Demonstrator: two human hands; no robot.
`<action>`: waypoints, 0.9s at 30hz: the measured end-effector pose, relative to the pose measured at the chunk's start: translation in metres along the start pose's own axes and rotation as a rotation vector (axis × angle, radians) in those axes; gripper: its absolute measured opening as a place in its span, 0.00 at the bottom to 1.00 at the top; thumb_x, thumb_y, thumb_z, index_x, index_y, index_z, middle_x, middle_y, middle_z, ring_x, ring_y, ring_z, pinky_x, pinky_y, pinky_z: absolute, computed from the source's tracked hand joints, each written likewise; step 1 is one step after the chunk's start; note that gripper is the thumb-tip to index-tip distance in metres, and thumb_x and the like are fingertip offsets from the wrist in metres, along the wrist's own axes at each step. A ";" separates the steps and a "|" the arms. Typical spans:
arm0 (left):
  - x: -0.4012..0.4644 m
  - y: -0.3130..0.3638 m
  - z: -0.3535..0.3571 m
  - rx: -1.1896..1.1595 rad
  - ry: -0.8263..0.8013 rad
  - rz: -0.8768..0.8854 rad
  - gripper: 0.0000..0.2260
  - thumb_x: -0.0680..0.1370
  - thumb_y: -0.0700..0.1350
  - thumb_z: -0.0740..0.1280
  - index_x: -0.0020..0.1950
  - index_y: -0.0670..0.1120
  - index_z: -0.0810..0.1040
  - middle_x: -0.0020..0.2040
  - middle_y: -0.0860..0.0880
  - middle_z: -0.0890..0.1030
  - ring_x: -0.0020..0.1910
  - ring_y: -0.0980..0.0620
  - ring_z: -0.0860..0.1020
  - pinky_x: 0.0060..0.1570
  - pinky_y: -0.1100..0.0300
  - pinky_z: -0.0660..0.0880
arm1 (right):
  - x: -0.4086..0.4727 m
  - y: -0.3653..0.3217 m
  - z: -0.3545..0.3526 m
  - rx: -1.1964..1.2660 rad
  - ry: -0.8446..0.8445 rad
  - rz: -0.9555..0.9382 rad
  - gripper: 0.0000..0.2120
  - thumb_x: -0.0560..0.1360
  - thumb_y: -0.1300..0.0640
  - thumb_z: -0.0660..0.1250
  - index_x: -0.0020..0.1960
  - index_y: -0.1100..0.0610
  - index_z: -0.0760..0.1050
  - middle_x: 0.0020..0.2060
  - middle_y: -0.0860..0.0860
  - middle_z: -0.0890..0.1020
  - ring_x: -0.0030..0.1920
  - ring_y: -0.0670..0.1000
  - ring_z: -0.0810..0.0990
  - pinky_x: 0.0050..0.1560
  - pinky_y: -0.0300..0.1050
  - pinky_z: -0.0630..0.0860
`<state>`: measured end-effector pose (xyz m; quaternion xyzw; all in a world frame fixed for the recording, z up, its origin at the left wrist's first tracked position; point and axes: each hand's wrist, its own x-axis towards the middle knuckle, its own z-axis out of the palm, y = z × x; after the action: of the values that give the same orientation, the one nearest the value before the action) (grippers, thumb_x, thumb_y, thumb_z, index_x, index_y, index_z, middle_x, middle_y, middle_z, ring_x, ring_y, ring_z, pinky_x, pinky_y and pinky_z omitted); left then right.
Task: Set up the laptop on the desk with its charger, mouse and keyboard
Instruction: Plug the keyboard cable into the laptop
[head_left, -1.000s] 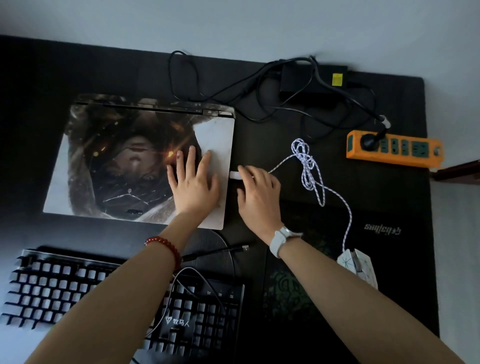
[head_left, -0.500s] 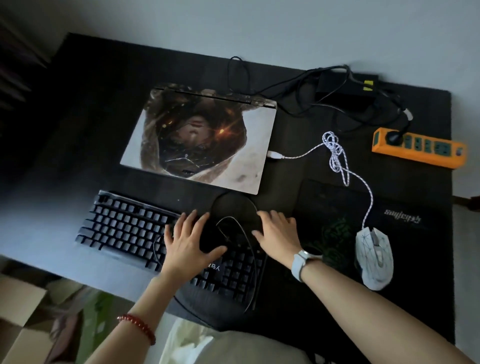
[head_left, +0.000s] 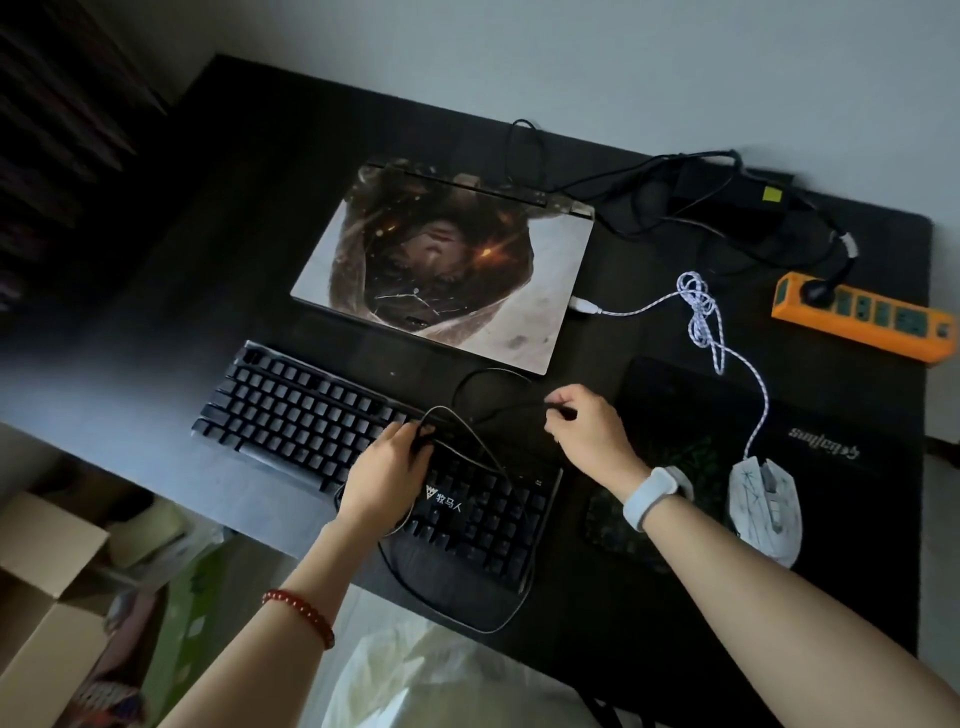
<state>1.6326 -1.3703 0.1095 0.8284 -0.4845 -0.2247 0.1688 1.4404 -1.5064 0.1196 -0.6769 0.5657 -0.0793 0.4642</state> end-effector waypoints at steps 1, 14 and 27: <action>0.000 -0.003 -0.004 -0.037 -0.002 -0.020 0.07 0.77 0.44 0.65 0.48 0.40 0.76 0.40 0.44 0.78 0.39 0.41 0.78 0.35 0.52 0.73 | -0.001 -0.004 -0.005 0.080 0.009 -0.031 0.07 0.74 0.61 0.64 0.51 0.55 0.76 0.47 0.52 0.81 0.42 0.48 0.82 0.44 0.43 0.77; 0.089 -0.036 -0.135 -0.210 0.144 0.034 0.09 0.79 0.47 0.61 0.52 0.46 0.79 0.39 0.46 0.81 0.39 0.46 0.78 0.41 0.49 0.75 | 0.020 -0.101 0.004 0.208 0.014 -0.107 0.07 0.77 0.59 0.61 0.49 0.56 0.78 0.32 0.46 0.81 0.22 0.41 0.76 0.27 0.28 0.71; 0.262 -0.204 -0.257 0.339 0.188 0.311 0.11 0.78 0.47 0.61 0.58 0.51 0.78 0.51 0.47 0.80 0.55 0.44 0.73 0.55 0.47 0.66 | 0.117 -0.262 0.135 -0.477 -0.277 -0.133 0.13 0.77 0.51 0.60 0.49 0.56 0.80 0.46 0.53 0.83 0.47 0.54 0.80 0.51 0.51 0.76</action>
<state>2.0316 -1.4877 0.1697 0.7778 -0.6189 -0.0336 0.1041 1.7482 -1.5504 0.1838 -0.8069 0.4540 0.1193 0.3585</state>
